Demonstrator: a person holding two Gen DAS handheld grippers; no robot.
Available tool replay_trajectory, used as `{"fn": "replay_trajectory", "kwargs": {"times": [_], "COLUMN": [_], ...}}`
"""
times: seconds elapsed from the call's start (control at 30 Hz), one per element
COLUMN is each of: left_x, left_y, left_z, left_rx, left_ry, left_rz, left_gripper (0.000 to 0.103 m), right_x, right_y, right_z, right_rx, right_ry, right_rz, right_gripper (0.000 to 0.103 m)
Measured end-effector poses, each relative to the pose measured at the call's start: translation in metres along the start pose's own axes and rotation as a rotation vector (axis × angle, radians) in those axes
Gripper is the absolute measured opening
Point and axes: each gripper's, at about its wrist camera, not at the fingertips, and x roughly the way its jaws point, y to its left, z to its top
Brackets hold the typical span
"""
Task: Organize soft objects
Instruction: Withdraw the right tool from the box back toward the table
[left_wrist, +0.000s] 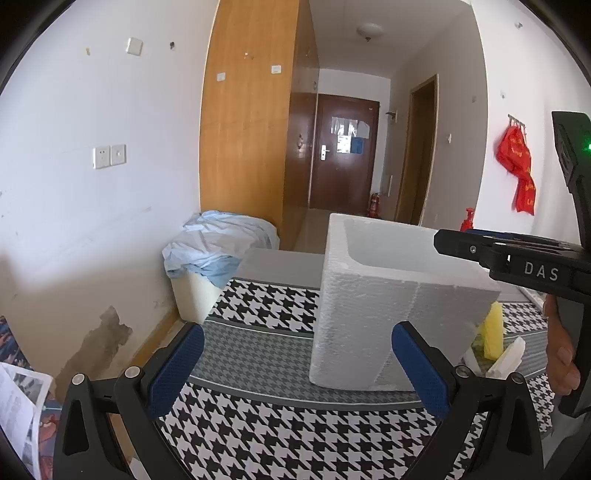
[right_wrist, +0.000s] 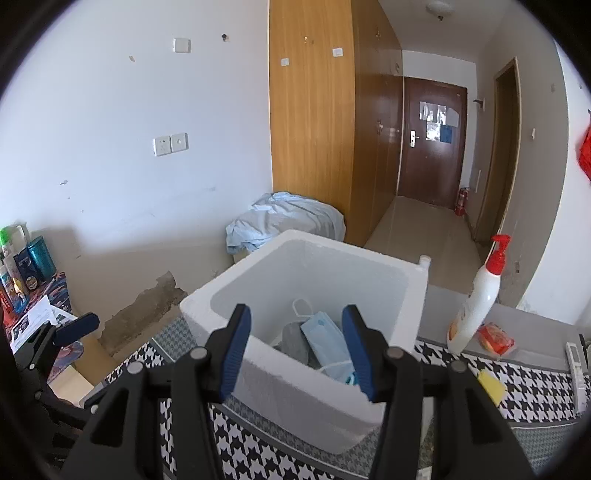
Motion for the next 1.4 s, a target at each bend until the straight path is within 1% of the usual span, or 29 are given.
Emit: {"fn": "replay_trajectory", "kwargs": {"times": [0.6,0.67,0.77,1.07,1.3,1.37,1.4], "left_x": [-0.012,-0.014,-0.016,-0.020,-0.026,-0.027,-0.026], "left_y": [-0.020,-0.023,-0.028,-0.040,-0.048,-0.051,-0.052], "left_z": [-0.006,-0.007,-0.008,-0.016,-0.021,-0.022,-0.023], "left_rx": [0.018,0.020,0.026,0.030,0.036,0.031,0.027], "left_ry": [0.001,-0.007,-0.013,-0.024,-0.036,-0.036,-0.039], "left_rz": [-0.036,-0.039,-0.046,-0.083,-0.114,-0.125,-0.133], "left_gripper": [0.102,0.102,0.102,0.102,0.102,0.102,0.102], "right_x": [-0.023,-0.027,-0.031,-0.040,-0.051,-0.055,-0.057], "right_y": [-0.014,-0.016,-0.019,-0.030,-0.036,-0.038,-0.040], "right_z": [-0.029,-0.034,-0.042,-0.064,-0.081,-0.086,-0.089], "right_rx": [0.009,0.017,0.027,0.042,0.038,0.039,0.044], "right_ry": [-0.019,-0.019,-0.018,-0.010,-0.018,-0.020,-0.023], "right_rz": [0.008,0.016,0.018,0.002,-0.030,-0.043,-0.046], "right_gripper": [0.057,0.060,0.061,0.061,0.061,0.069,0.070]}}
